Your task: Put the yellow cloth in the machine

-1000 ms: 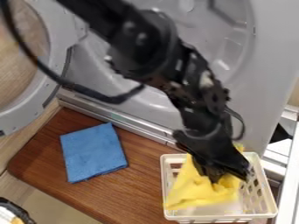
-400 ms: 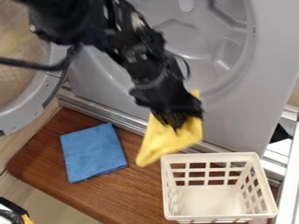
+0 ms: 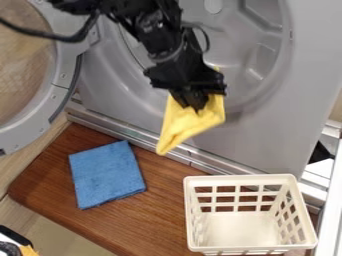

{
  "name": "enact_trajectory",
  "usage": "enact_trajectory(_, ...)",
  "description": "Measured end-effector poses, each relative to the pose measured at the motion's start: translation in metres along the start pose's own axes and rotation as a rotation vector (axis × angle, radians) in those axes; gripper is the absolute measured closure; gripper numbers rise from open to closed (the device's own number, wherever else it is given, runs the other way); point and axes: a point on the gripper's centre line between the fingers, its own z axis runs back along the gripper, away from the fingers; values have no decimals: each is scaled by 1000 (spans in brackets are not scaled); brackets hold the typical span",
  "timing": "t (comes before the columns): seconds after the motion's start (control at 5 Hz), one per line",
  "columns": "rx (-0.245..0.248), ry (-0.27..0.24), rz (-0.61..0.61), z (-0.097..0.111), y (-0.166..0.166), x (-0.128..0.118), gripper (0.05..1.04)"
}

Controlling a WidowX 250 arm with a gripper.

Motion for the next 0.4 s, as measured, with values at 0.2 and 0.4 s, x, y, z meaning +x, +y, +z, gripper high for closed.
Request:
enact_trajectory(0.2, 2, -16, 13, -5, 5, 19, 1011)
enact_trajectory(0.4, 21, -36, 3, -11, 10, 48, 1011)
